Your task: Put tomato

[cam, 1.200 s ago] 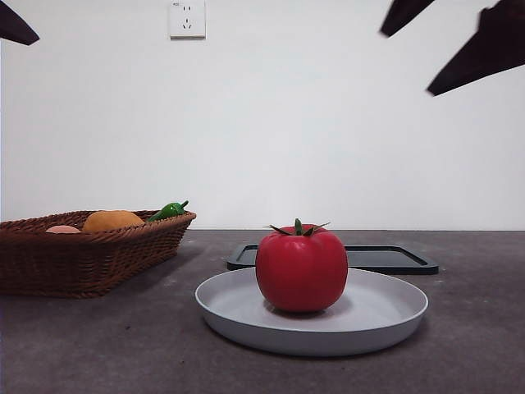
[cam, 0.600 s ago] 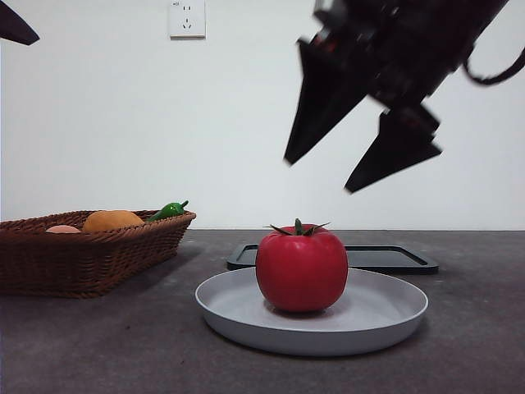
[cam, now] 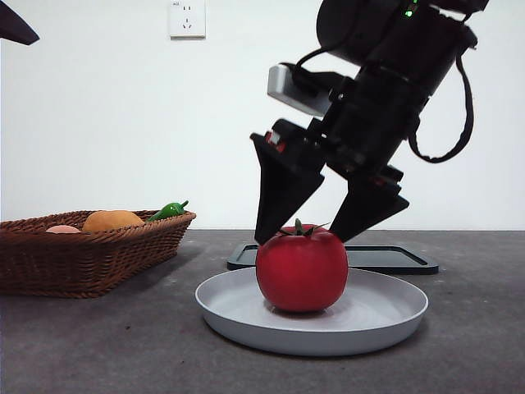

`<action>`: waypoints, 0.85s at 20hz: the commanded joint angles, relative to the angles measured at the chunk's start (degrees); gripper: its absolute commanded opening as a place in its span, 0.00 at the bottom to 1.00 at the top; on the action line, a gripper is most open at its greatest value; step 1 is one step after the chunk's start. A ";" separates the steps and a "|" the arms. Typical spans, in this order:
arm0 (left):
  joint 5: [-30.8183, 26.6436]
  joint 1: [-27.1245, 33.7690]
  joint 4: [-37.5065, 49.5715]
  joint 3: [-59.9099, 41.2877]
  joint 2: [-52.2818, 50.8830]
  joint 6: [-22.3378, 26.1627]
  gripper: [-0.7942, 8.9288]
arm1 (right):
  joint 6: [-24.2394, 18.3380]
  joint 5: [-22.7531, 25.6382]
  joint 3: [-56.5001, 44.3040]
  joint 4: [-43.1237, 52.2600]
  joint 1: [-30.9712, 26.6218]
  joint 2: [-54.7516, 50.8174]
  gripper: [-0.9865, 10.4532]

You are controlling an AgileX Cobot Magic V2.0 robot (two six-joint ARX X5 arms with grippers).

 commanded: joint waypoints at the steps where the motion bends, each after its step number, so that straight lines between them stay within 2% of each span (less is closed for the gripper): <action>1: 0.50 -0.20 0.24 0.96 0.33 1.14 0.56 | -0.59 0.13 1.11 0.33 0.61 2.73 0.58; 4: 0.50 -0.20 0.28 0.96 0.33 1.16 0.56 | -0.57 0.09 1.11 0.55 0.87 4.26 0.57; 6: 0.50 -0.20 0.28 0.96 0.33 1.16 0.56 | -0.55 0.13 1.11 0.37 0.87 4.79 0.53; 9: 0.50 -0.20 0.28 0.96 0.33 1.16 0.56 | -0.55 0.11 1.11 0.24 0.87 4.81 0.29; 11: 0.50 -0.20 0.28 0.96 0.33 1.16 0.56 | -0.55 -0.11 1.18 0.20 0.85 4.55 0.21; 17: 0.50 -0.20 0.28 0.96 0.33 1.16 0.56 | -0.57 0.42 7.26 -2.40 0.26 -1.09 0.21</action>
